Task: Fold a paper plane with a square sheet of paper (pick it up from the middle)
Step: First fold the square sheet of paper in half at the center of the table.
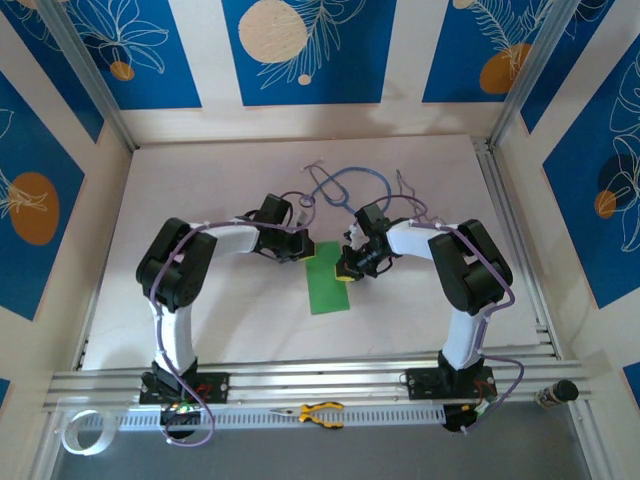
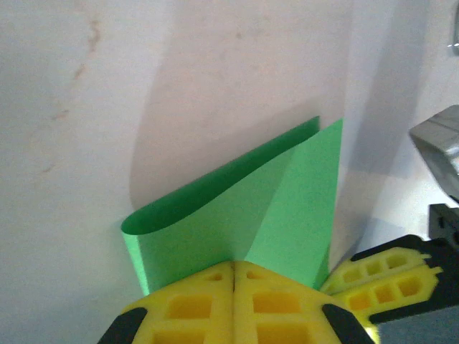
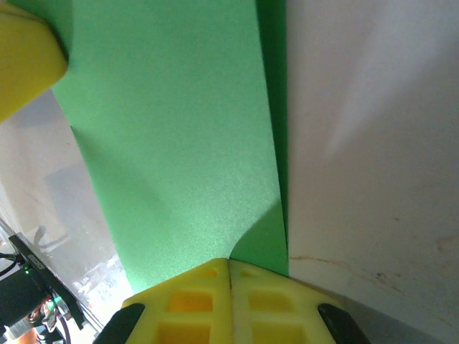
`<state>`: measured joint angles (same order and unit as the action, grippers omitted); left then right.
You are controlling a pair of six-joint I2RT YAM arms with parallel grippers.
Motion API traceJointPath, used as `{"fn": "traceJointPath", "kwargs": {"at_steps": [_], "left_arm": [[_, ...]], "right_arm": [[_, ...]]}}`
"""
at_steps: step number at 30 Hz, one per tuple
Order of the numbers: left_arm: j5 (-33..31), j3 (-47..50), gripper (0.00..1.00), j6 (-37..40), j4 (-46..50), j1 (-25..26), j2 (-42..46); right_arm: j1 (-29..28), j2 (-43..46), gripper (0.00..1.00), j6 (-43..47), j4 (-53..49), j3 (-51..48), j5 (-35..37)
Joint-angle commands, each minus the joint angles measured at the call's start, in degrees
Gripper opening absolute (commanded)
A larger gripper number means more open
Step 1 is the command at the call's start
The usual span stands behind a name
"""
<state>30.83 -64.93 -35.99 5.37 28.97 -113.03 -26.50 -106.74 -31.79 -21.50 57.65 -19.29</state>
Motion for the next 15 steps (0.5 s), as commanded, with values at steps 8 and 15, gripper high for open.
{"fn": "traceJointPath", "kwargs": {"at_steps": [8, 15], "left_arm": [[-1.5, 1.7, 0.00, 2.1, 2.1, -0.8, -2.2], [2.2, -3.2, 0.00, 1.1, 3.5, -0.9, -0.2]], "right_arm": [[0.3, -5.2, 0.00, -0.2, -3.5, -3.2, 10.6], [0.3, -4.8, 0.00, 0.0, -3.9, -3.2, 10.8]]}}
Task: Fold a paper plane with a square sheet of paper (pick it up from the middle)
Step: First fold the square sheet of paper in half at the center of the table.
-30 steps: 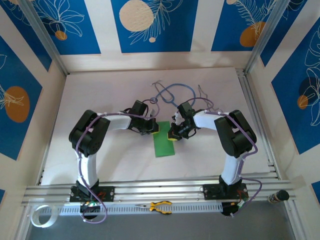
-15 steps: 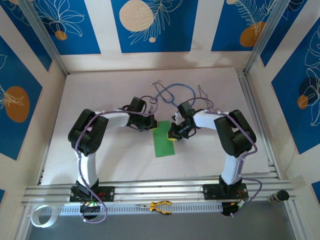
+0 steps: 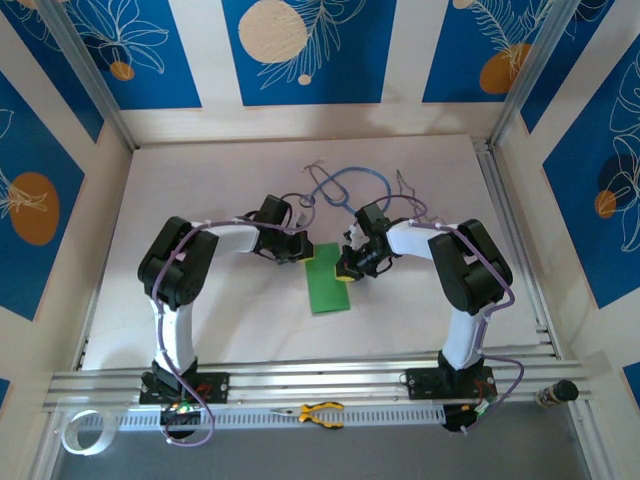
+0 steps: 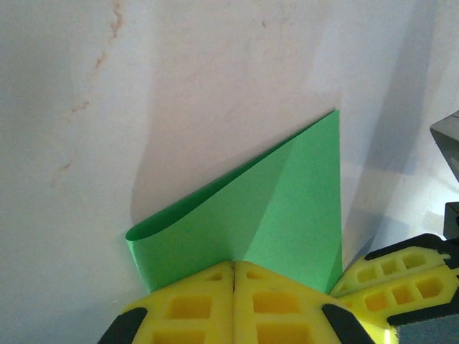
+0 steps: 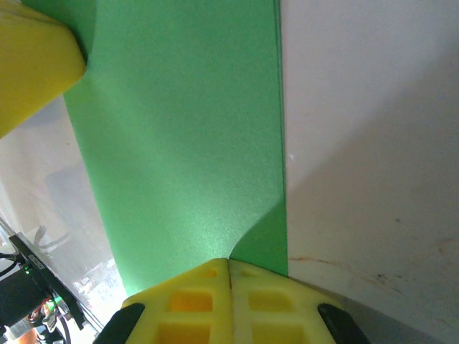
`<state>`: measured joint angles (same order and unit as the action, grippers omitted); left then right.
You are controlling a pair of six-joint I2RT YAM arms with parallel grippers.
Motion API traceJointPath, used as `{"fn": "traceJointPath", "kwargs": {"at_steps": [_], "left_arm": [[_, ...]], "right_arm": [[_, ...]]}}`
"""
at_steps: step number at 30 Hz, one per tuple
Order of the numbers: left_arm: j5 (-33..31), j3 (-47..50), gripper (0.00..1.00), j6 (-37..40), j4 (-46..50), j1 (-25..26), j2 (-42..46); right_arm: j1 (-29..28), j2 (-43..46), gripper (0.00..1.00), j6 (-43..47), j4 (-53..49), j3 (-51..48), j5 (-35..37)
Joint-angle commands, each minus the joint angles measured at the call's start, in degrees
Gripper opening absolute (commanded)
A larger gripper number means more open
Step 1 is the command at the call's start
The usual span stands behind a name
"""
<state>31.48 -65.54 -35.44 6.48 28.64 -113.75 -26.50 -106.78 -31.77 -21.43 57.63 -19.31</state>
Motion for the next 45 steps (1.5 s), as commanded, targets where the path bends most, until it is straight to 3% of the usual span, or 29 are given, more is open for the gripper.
{"fn": "traceJointPath", "kwargs": {"at_steps": [1, 15, 32, 45], "left_arm": [[2.0, -3.2, 0.00, 0.5, 2.5, -0.7, 0.5], [0.0, -3.1, 0.00, 2.2, 2.8, -2.3, -5.5], [4.6, -8.9, 0.00, 0.4, 4.3, -3.3, -4.8], [2.0, -5.1, 0.00, 0.9, 1.7, -4.6, -9.4]], "right_arm": [[0.4, -4.7, 0.00, -0.1, -3.9, -3.1, 10.9], [0.6, -4.4, 0.00, 0.0, -3.9, -3.6, 11.1], [0.7, -4.1, 0.00, -0.1, -3.8, -3.8, 11.2], [0.8, -4.6, 0.00, -0.3, -3.2, -4.4, 11.3]]}}
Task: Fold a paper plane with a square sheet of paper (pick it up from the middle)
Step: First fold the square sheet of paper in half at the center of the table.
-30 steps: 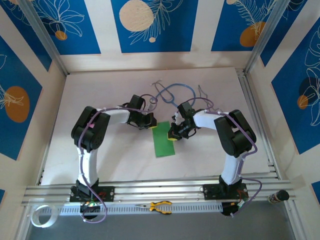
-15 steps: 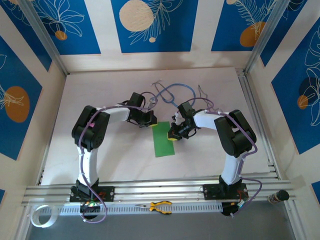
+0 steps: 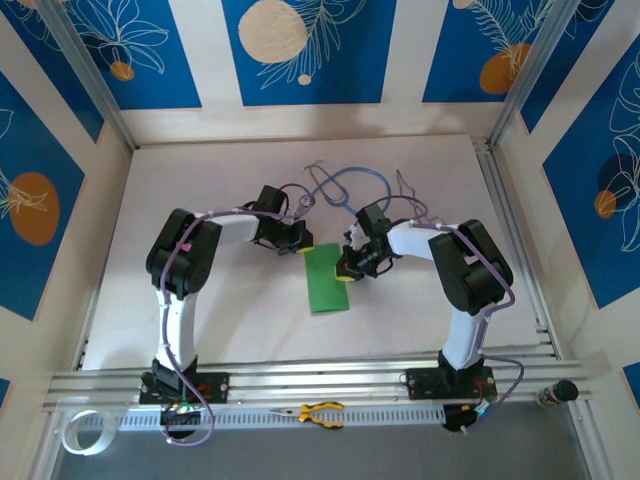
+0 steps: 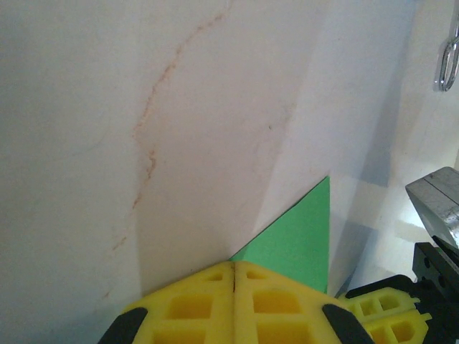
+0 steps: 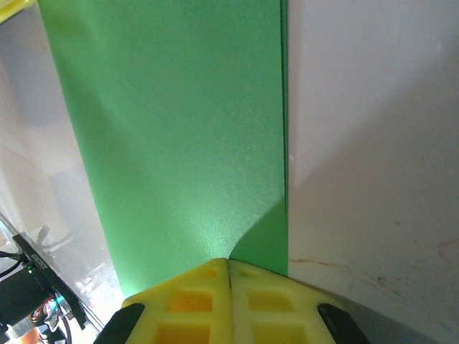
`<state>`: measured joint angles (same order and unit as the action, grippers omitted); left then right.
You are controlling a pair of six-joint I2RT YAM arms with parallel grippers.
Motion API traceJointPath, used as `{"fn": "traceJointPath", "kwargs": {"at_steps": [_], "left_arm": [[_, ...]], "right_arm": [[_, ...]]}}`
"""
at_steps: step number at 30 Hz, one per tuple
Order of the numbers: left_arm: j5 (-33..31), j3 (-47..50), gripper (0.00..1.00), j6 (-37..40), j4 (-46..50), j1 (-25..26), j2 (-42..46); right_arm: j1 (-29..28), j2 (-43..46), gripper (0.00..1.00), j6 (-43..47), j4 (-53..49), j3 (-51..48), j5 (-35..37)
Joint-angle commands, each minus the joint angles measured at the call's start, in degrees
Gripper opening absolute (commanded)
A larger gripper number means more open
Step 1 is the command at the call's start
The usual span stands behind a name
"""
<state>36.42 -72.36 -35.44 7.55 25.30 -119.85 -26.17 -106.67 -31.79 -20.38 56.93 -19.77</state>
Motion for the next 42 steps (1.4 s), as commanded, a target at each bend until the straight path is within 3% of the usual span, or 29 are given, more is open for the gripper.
{"fn": "traceJointPath", "kwargs": {"at_steps": [1, 18, 35, 42], "left_arm": [[-3.1, 1.6, 0.00, 0.8, 0.8, -1.4, -3.2], [-7.6, -0.3, 0.00, -1.3, 1.9, -3.7, -0.9], [-6.5, -3.8, 0.00, -1.6, 5.8, -3.8, 2.2], [-4.1, -0.9, 0.02, -4.3, 3.3, -3.7, 8.2]], "right_arm": [[0.5, -4.7, 0.00, -0.3, -4.2, -3.7, 11.8], [0.8, -4.2, 0.00, -0.2, -4.2, -4.1, 11.8], [0.8, -3.7, 0.00, 0.1, -4.2, -4.1, 11.8], [0.8, -3.6, 0.00, -0.1, -4.1, -3.7, 11.3]]}}
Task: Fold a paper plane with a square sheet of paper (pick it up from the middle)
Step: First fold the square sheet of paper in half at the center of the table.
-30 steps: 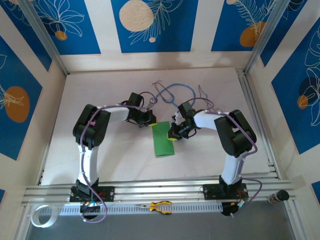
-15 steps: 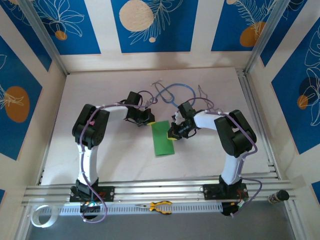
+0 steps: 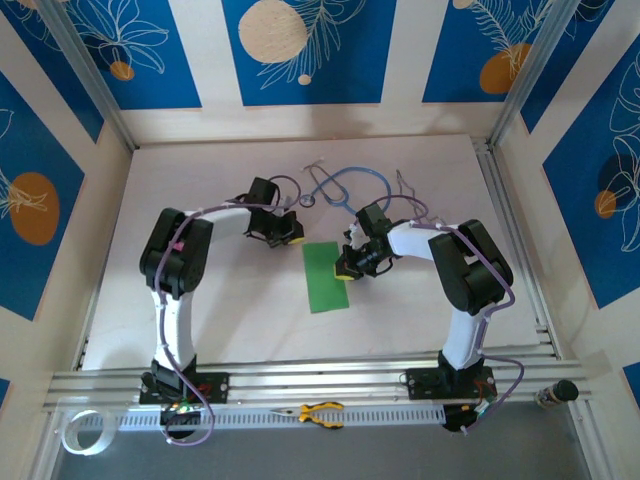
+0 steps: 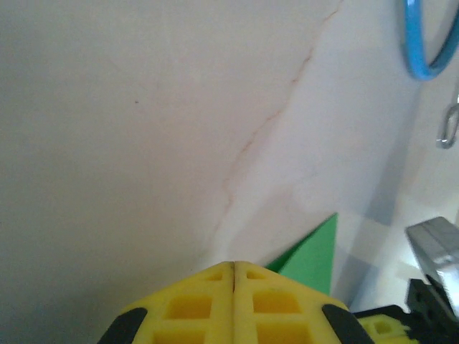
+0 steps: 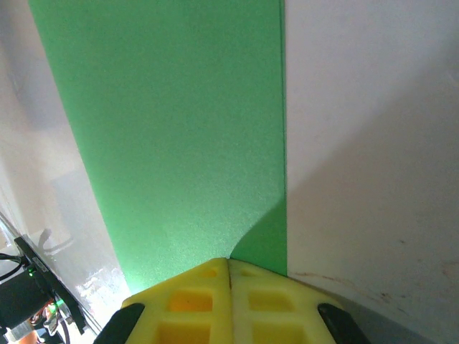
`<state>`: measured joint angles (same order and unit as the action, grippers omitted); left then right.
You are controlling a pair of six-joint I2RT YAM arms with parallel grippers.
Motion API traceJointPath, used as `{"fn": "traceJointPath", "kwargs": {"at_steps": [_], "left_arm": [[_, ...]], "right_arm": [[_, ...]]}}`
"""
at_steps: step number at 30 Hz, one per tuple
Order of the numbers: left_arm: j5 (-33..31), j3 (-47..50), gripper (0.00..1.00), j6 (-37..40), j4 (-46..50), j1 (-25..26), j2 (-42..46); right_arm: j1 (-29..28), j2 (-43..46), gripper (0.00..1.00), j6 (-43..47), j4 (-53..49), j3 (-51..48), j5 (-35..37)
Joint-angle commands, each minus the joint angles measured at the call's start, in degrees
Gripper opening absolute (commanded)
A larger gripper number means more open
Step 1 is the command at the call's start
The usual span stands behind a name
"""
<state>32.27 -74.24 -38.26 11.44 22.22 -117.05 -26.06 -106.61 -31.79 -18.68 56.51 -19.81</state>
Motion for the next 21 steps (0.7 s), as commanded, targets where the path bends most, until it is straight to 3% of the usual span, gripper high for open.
{"fn": "traceJointPath", "kwargs": {"at_steps": [1, 7, 15, 21], "left_arm": [[-0.1, 1.8, 0.02, -1.9, -0.9, -0.6, 6.6], [1.8, 10.6, 0.01, -5.8, -5.1, 1.8, 14.7], [5.1, 25.8, 0.01, -12.2, -14.7, 9.3, 22.9], [2.1, 32.4, 0.01, -13.5, -16.6, 14.9, 25.5]], "right_arm": [[0.7, -3.6, 0.00, -0.1, -5.7, -3.2, 11.2], [0.8, -2.7, 0.00, -1.0, -5.6, -3.6, 10.8], [0.8, -2.4, 0.00, -1.2, -5.8, -3.6, 11.0], [0.8, -2.6, 0.00, -1.4, -5.6, -3.8, 10.8]]}}
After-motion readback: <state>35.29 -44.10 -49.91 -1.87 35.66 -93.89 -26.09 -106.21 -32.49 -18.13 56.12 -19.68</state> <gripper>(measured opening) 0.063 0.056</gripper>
